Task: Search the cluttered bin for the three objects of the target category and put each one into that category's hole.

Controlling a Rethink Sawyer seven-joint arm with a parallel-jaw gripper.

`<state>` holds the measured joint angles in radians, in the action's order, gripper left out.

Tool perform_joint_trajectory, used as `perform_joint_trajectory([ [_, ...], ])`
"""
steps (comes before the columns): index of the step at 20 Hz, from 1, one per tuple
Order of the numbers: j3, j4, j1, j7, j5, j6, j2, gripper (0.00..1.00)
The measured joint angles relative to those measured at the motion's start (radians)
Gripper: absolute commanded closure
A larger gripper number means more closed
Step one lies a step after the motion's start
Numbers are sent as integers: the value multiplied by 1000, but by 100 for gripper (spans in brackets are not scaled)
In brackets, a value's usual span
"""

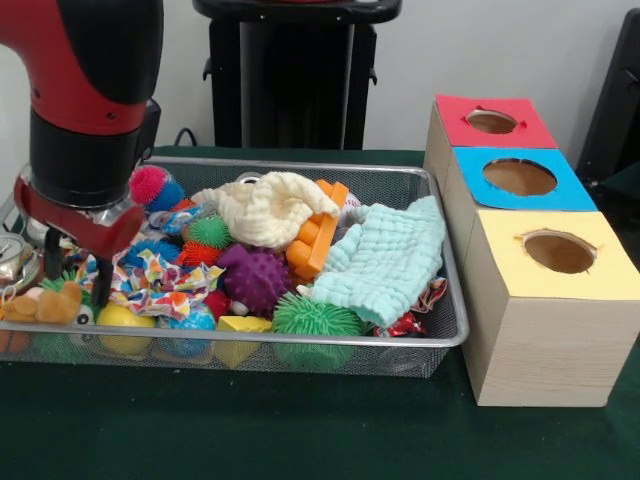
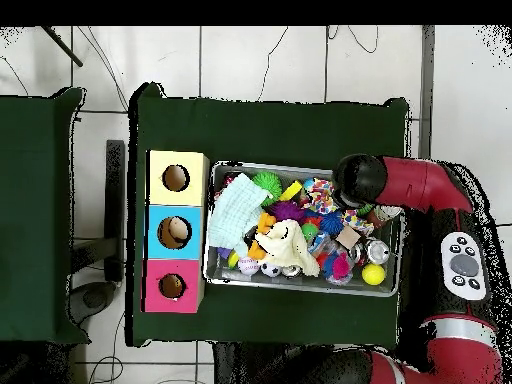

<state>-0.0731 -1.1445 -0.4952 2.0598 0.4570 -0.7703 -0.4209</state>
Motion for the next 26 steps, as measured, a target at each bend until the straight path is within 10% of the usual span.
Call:
perform_joint_trajectory([
  [26,33,-1,-58,0,-109,171,20,0],
])
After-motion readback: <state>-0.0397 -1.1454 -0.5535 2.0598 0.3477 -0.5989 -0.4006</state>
